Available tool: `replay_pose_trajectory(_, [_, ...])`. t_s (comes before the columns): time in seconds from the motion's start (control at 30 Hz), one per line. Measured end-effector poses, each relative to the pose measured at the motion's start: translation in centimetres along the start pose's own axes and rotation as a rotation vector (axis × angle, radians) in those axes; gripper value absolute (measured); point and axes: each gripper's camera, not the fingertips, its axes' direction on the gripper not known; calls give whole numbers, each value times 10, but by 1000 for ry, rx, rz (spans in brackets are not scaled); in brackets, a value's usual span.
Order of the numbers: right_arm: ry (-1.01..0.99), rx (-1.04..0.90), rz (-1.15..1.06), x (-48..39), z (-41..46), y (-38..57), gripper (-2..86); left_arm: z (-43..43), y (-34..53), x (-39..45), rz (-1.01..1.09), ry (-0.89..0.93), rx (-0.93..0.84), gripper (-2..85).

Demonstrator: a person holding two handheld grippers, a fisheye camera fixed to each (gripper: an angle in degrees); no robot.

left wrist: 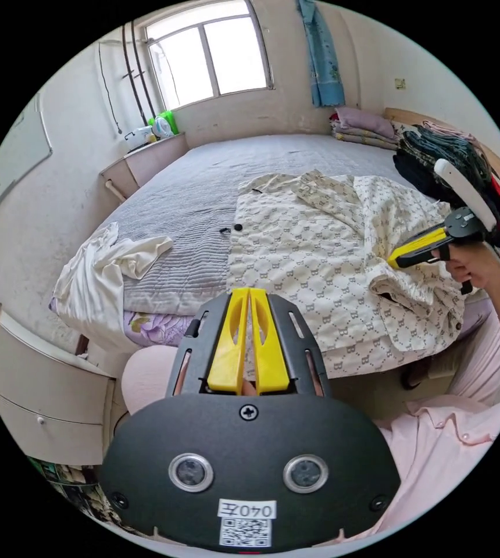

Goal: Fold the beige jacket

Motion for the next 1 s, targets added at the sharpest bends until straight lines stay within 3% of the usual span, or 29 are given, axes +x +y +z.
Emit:
replay_pose_trajectory(0.13, [111,151,-176,-65,-39,-2,-10,-8,-10,-21,-26,-48,-93,5])
replay_pose_trajectory(0.37, [187,149,-487,-180,-10,-14,-10,-32,-29,-63,-50,113,-230,69])
replay_pose_trajectory(0.67, [122,162,-437,-197,-5,-29,-7,-41,-30,-84,13,314,-394,49])
replay_pose_trajectory(0.83, [137,176,-461,-211,-9,-19,27,-71,-41,-85,213,314,-402,0])
replay_pose_trajectory(0.93, [260,182,-557,-245,-2,-5,130,-105,-58,-130,195,499,-354,-11])
replay_pose_trajectory(1.0, [327,168,-637,-272,6,2,155,-131,-76,-172,153,694,-304,-12])
